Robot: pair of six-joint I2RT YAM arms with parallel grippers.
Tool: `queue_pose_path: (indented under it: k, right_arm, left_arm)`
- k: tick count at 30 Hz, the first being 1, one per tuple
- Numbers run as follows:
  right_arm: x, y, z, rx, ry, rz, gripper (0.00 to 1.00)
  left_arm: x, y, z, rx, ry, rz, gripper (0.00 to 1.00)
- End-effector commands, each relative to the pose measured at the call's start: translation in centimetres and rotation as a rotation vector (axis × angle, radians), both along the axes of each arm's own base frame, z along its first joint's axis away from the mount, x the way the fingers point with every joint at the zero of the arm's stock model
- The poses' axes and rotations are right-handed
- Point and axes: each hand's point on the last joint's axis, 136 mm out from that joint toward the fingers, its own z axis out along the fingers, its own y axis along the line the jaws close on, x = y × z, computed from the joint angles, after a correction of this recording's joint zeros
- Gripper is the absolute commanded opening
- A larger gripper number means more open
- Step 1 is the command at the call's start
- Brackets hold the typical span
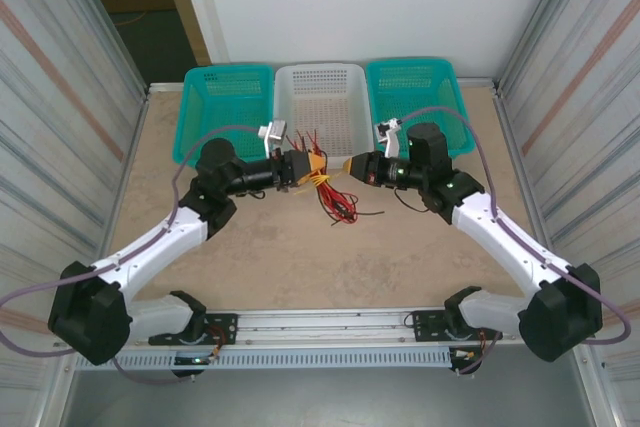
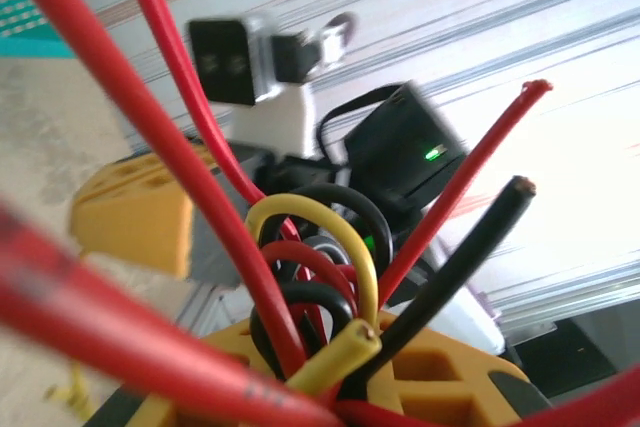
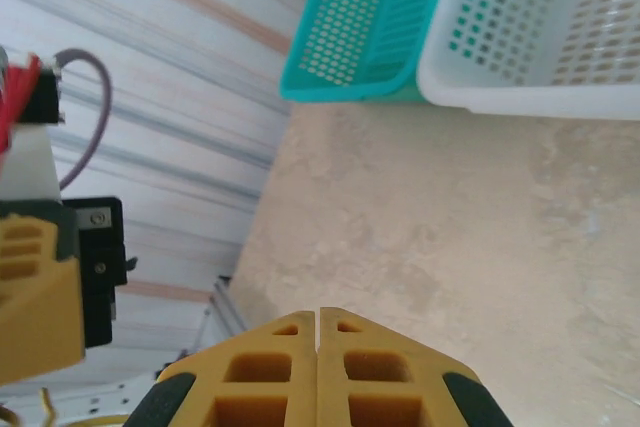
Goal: Untangle the cables
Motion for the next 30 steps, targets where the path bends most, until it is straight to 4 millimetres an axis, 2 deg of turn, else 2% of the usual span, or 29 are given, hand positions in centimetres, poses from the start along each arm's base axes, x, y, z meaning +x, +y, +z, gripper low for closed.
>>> queue_pose_path:
  k: [1,4,7,10,13,17,21,25,30]
  right_arm:
    - [0.2,0.7,1.2,0.123,-0.043,0.026,0.0]
    - [-0.8,0.8,0.1,0.147,-0.045,0.008,0.0]
    - [-2.3,1.4,-1.0,0.199,-0.031,-0.006,0.0]
    - [-3.9,1.8,-1.1,0.247,-0.042,-0.05,0.0]
    - [-5.7,2.0,-0.3,0.254,-0.079,-0.094,0.0]
    - [-8.1,1.5,1.9,0.25,-0.132,-0.104,0.0]
    - [-9.9,1.4,3.7,0.176,-0.179,-0.072,0.0]
    - [-10.9,0.7,7.6,0.166,-0.263,-0.053,0.0]
    - [-11.0,0.1,13.0,0.127,-0.375,-0.049,0.0]
  left_arm:
    - [-1.5,1.0,9.6,-0.251,-0.187,-0.012,0.0]
    - [-0.2,2.3,12.4,-0.366,-0.24,0.102,0.0]
    - [2.0,3.9,12.9,-0.422,-0.267,0.281,0.0]
    - [4.2,4.9,11.4,-0.356,-0.299,0.454,0.0]
    - [6.1,5.8,8.8,-0.192,-0.309,0.615,0.0]
    - [7.7,7.8,5.6,-0.027,-0.297,0.78,0.0]
    - [8.2,8.9,2.6,0.079,-0.259,0.848,0.0]
    - [8.1,9.4,-0.6,0.175,-0.225,0.858,0.0]
    - [7.2,9.6,-4.1,0.273,-0.196,0.825,0.0]
